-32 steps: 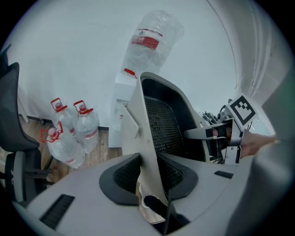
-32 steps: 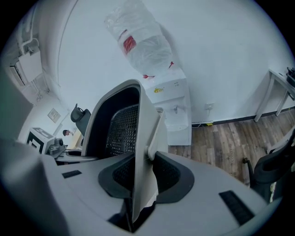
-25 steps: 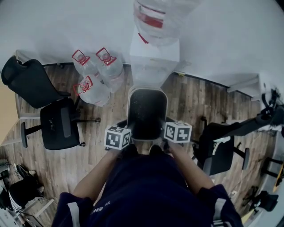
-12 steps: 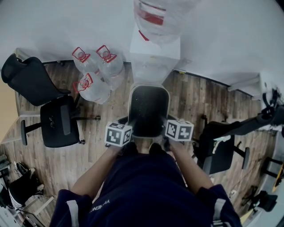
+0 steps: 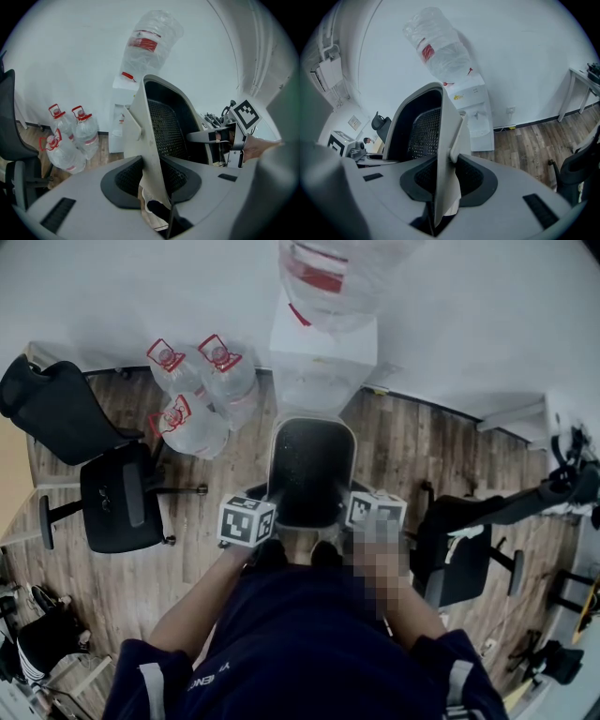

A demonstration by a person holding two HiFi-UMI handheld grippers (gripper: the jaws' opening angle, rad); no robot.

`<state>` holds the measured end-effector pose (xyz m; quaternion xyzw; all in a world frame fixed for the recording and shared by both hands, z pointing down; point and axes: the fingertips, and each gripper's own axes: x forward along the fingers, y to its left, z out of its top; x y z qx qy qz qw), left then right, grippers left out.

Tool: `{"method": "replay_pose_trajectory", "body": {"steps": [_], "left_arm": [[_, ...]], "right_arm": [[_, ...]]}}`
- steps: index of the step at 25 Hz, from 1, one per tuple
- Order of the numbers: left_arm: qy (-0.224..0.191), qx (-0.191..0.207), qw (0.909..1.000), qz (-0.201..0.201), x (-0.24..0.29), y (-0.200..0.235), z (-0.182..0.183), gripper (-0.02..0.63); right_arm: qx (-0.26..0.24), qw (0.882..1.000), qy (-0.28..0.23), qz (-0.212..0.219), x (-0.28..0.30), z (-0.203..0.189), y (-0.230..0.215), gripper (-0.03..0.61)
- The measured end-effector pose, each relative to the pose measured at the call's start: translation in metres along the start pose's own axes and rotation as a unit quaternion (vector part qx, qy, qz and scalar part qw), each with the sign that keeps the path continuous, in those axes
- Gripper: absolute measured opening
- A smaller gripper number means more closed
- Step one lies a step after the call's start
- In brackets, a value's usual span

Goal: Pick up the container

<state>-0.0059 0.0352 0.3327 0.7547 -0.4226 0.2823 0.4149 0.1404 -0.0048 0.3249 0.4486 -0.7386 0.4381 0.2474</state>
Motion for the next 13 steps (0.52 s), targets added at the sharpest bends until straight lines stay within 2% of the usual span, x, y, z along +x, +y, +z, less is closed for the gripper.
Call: {"method": "replay_pose_trajectory", "body": {"steps": [13], "left_arm": [[0.003,0.001,1.0000,-0.004,0.0063,0.0024,0.0050,0.124]], "right_arm": [[0.003,1.000,-0.002,-0.004,0.0049,0.0043,-0.0042,0.097]]}}
